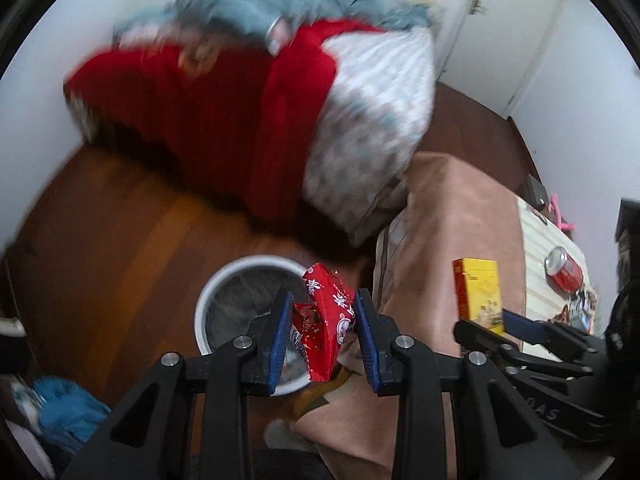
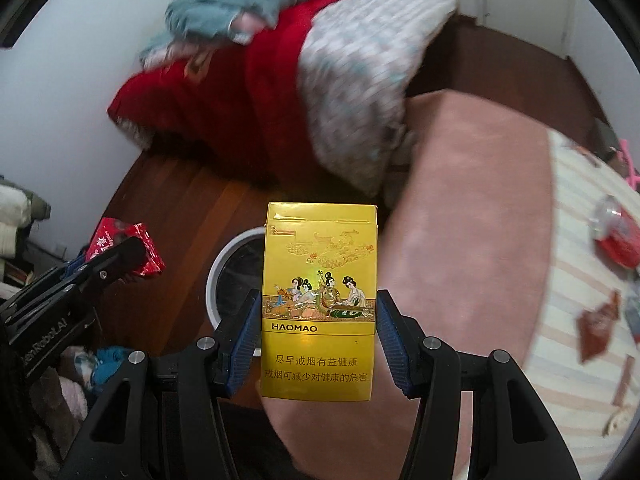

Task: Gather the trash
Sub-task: 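Carry the yellow box and red wrapper to the bin and release both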

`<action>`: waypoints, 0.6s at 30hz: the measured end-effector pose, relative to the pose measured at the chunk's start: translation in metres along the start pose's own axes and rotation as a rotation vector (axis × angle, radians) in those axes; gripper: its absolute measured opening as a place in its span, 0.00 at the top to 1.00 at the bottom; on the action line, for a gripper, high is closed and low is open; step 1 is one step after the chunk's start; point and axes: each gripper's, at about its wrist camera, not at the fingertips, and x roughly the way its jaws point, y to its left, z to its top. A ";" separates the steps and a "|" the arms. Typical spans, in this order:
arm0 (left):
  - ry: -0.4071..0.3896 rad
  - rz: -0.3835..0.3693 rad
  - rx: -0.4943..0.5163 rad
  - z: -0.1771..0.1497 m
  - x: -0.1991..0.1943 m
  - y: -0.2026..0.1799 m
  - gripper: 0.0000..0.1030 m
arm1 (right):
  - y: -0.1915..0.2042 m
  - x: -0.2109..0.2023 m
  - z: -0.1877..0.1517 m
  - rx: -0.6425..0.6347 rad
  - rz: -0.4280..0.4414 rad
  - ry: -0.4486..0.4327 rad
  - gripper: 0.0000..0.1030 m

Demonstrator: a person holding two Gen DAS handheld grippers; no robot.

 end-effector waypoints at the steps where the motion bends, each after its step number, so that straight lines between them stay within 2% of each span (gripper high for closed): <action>1: 0.033 -0.016 -0.039 0.001 0.012 0.014 0.73 | 0.004 0.010 0.002 -0.006 0.002 0.015 0.44; 6: 0.177 -0.044 -0.173 0.003 0.071 0.075 0.73 | 0.025 0.090 0.013 -0.027 0.022 0.148 0.44; 8: 0.222 -0.049 -0.208 0.002 0.091 0.091 0.73 | 0.031 0.125 0.016 -0.037 0.020 0.206 0.44; 13: 0.300 -0.053 -0.268 -0.004 0.130 0.118 0.71 | 0.039 0.182 0.021 -0.049 0.013 0.295 0.44; 15: 0.327 -0.040 -0.278 -0.006 0.141 0.127 0.64 | 0.039 0.201 0.026 -0.050 0.014 0.321 0.44; 16: 0.336 -0.043 -0.288 -0.008 0.144 0.132 0.55 | 0.040 0.210 0.027 -0.053 0.018 0.332 0.44; 17: 0.343 -0.038 -0.302 -0.010 0.147 0.136 0.39 | 0.041 0.219 0.031 -0.058 0.024 0.347 0.44; 18: 0.348 -0.035 -0.311 -0.011 0.148 0.139 0.28 | 0.041 0.225 0.030 -0.060 0.027 0.358 0.43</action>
